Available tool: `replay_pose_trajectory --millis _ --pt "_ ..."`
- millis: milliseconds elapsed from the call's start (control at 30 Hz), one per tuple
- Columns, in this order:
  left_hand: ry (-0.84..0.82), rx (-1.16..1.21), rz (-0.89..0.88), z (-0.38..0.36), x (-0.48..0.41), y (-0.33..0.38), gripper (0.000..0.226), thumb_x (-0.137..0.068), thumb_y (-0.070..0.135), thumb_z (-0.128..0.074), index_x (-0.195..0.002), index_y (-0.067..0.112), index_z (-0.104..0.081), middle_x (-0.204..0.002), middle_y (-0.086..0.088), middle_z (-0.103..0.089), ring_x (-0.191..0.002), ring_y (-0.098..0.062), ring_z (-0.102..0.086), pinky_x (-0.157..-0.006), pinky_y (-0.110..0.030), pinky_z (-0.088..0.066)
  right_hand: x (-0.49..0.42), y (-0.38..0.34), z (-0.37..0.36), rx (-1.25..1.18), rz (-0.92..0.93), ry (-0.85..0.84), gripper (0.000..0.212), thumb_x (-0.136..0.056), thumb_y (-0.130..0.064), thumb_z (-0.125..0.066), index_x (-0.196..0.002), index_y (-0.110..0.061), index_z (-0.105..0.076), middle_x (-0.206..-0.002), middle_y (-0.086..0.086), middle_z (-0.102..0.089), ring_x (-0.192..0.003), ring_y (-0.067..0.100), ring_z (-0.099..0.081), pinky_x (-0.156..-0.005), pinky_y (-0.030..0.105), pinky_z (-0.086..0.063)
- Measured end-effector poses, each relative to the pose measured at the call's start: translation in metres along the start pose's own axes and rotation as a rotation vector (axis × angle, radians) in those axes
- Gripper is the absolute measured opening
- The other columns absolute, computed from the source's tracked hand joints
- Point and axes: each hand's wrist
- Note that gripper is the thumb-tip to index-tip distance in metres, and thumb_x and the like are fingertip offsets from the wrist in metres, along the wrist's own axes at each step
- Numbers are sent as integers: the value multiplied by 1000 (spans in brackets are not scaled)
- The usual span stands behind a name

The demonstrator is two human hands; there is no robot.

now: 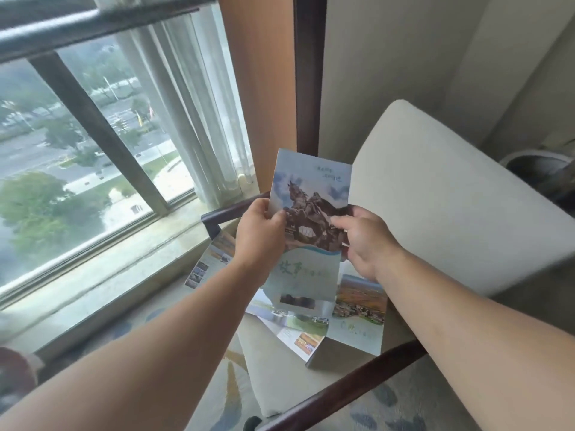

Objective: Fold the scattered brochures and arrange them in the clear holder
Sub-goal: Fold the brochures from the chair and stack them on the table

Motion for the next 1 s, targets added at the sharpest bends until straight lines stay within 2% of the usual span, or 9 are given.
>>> replay_pose_trajectory --millis 100,200,333,467,567,700,867,933,1000 --pt "10 1 -4 17 7 6 6 -89 24 -57 -92 28 -61 -91 4 -72 -76 -17 -72 -70 -41 -61 9 -15 -13 13 11 -48 16 -91 -1 -51 -86 -13 -60 -80 10 -73 -63 21 -71 -45 28 -51" --pt "-6 60 24 33 14 18 23 -83 35 -61 -105 27 -58 -97 3 -70 -79 -15 -72 -65 -36 -60 20 -29 -28 7 41 -109 14 -87 -2 -47 -86 -13 -57 -91 17 -70 -82 33 -70 -74 53 -58" --pt "-97 190 119 57 19 31 70 -72 53 -64 -132 22 -49 -118 -6 -64 -102 -27 -67 -83 -48 -58 33 -46 -46 -1 82 -140 21 -84 -2 -42 -82 -16 -58 -82 13 -67 -81 30 -66 -73 47 -54" --pt "-112 294 95 76 23 34 31 -85 29 -67 -111 15 -63 -101 -12 -73 -84 -30 -74 -69 -50 -60 48 -50 -64 50 109 -132 28 -88 -1 -41 -88 -19 -64 -81 8 -69 -79 27 -66 -66 38 -54" --pt "-22 262 7 91 29 32 8 -92 17 -60 -95 14 -67 -86 -8 -75 -71 -24 -74 -55 -39 -60 65 -50 -85 153 164 -49 21 -80 -15 -52 -99 -20 -61 -93 7 -64 -93 32 -64 -80 48 -56" --pt "-48 367 -48 116 43 35 9 -94 11 -55 -94 14 -64 -90 -11 -73 -77 -30 -74 -61 -49 -60 91 -52 -105 186 107 -42 66 -67 -36 -59 -131 -21 -50 -117 7 -64 -107 31 -63 -97 56 -50" --pt "-64 415 -79 146 62 32 12 -93 10 -54 -94 15 -64 -91 -13 -73 -78 -31 -74 -63 -49 -60 115 -48 -128 128 131 -25 25 -85 -17 -60 -110 -14 -62 -113 14 -69 -108 36 -64 -96 59 -49" --pt "1 328 -85 157 67 29 10 -87 17 -56 -92 20 -63 -93 -10 -72 -81 -30 -73 -62 -50 -61 123 -48 -137 111 169 6 23 -89 -5 -54 -109 -13 -61 -112 16 -68 -108 38 -64 -93 59 -50" --pt "67 194 -96 169 73 28 30 -76 26 -57 -106 23 -60 -111 -9 -62 -95 -30 -69 -69 -53 -60 131 -47 -146 122 208 -9 24 -92 -2 -49 -105 -16 -63 -110 16 -68 -106 38 -64 -89 60 -52"
Point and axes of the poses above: each hand's wrist, its own x-axis away from the middle knuckle, its own z-axis out of the back of the hand, y = z × x
